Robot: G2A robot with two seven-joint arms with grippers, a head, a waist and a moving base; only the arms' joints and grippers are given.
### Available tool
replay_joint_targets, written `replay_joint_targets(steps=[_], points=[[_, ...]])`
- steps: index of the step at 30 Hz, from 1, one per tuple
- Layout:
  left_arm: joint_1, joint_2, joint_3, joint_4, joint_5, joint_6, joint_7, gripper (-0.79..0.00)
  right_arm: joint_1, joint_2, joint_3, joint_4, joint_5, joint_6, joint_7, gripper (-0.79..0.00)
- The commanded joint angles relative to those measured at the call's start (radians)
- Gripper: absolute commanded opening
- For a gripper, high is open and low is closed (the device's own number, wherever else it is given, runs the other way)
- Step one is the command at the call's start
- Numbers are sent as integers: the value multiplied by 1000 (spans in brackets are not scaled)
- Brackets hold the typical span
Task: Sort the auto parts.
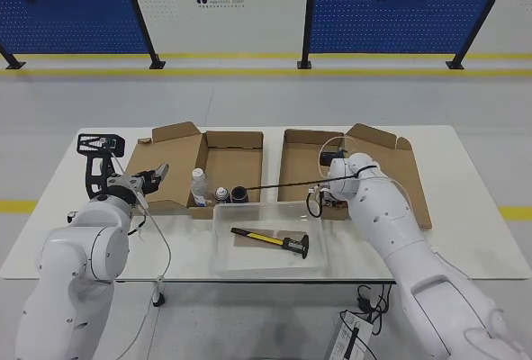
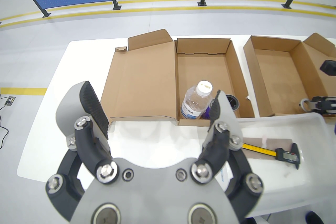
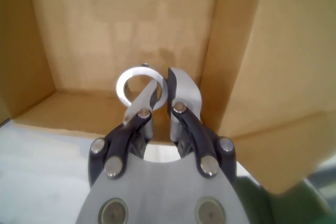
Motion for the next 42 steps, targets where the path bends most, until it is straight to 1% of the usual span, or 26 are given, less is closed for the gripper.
replay_joint_targets(steps=[1,6,9,11,13,14,16,17,19,20,21,22,23,27,30,33,37,39,42], points=[[0,0,0,0,0,0,0,0,8,-3,-3,16,4,-2,-2,-785],[0,0,0,0,0,0,0,0,22,-12,-15,55,12,-10,-1,-785],[0,0,0,0,0,0,0,0,31,-19,-28,84,12,-24,5,-708],[0,0,0,0,0,0,0,0,39,-22,-31,102,16,-29,-1,-693],[0,0,0,0,0,0,0,0,46,-26,-34,116,20,-34,-6,-628],[0,0,0,0,0,0,0,0,50,-28,-35,121,22,-35,-7,-566],[0,0,0,0,0,0,0,0,55,-31,-38,129,25,-36,-9,-517],[0,0,0,0,0,0,0,0,57,-32,-39,132,26,-38,-10,-468],[0,0,0,0,0,0,0,0,62,-34,-40,133,27,-39,-10,-409],[0,0,0,0,0,0,0,0,63,-34,-40,130,27,-38,-13,-348],[0,0,0,0,0,0,0,0,63,-34,-39,123,26,-34,-18,-280],[0,0,0,0,0,0,0,0,63,-34,-39,116,21,-26,-22,-65],[0,0,0,0,0,0,0,0,61,-33,-37,106,16,-16,-26,0],[0,0,0,0,0,0,0,0,45,-23,-18,21,-4,23,-36,0],[0,0,0,0,0,0,0,0,12,-9,6,-88,-30,47,-26,0],[0,0,0,0,0,0,0,0,-40,9,28,-244,-81,71,8,0],[0,0,0,0,0,0,0,0,-128,31,51,-500,-168,82,76,0],[0,0,0,0,0,0,0,0,-174,40,54,-636,-213,71,112,0],[0,0,0,0,0,0,0,0,-236,48,43,-811,-260,26,157,0]])
